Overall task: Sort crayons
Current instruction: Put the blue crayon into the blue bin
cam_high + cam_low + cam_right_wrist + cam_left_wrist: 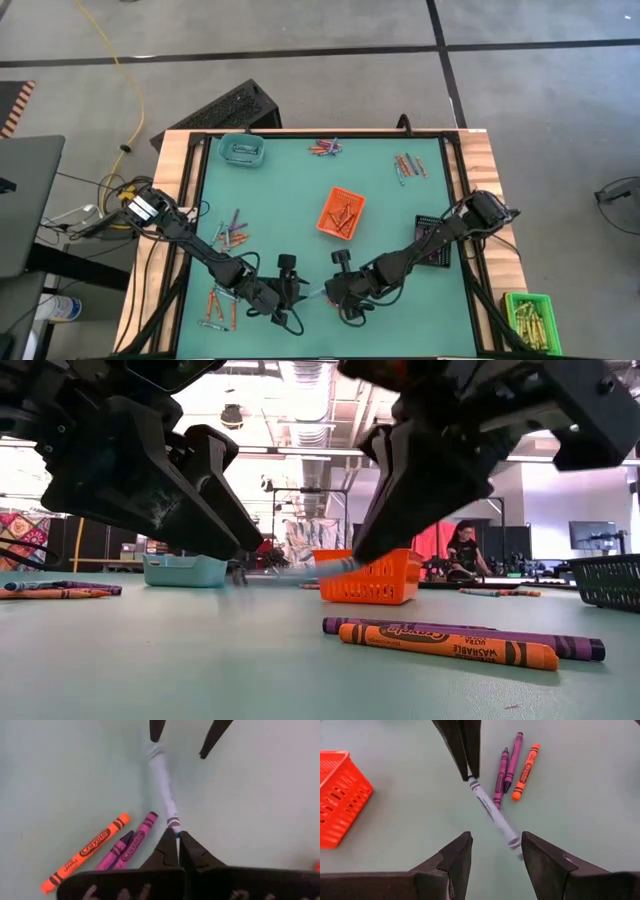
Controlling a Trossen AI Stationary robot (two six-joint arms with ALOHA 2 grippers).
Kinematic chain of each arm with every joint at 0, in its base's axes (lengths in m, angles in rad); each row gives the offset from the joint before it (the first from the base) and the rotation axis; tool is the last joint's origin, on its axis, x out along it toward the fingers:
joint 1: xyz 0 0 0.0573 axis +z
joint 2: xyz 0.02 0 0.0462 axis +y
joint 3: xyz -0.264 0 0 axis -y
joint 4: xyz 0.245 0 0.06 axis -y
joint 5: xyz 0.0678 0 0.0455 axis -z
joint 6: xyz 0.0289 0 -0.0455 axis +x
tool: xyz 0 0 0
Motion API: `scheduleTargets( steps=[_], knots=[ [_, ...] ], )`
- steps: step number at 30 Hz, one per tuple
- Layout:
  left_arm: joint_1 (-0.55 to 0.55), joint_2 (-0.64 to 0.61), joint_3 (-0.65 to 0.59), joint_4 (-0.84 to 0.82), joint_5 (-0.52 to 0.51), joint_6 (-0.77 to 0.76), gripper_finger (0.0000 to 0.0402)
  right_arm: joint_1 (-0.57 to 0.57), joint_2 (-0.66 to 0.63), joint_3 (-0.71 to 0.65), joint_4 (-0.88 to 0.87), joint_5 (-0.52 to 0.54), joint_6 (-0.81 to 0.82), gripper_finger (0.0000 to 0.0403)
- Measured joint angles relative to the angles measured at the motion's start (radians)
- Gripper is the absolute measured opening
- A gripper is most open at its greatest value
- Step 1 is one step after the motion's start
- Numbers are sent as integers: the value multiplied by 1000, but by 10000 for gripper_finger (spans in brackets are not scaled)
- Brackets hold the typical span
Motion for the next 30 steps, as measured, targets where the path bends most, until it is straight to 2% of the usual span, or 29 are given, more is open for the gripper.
scheduleTargets(
  steps=[7,11,16,20,24,30],
  knots=[
    [2,0,0,16,8,-5,162,13,0,93,-144,60,15,2],
    [2,0,0,16,12,-3,162,15,-1,120,-159,68,16,1],
    [3,-1,0,-8,99,165,162,24,-1,136,-160,46,27,1],
    [24,-1,0,-12,221,297,162,30,-1,141,-155,20,62,0],
    [73,-1,4,-24,319,354,162,41,-2,141,-154,11,93,0],
    [139,-1,94,-178,418,444,162,48,-2,141,-150,-28,211,0]
  ],
)
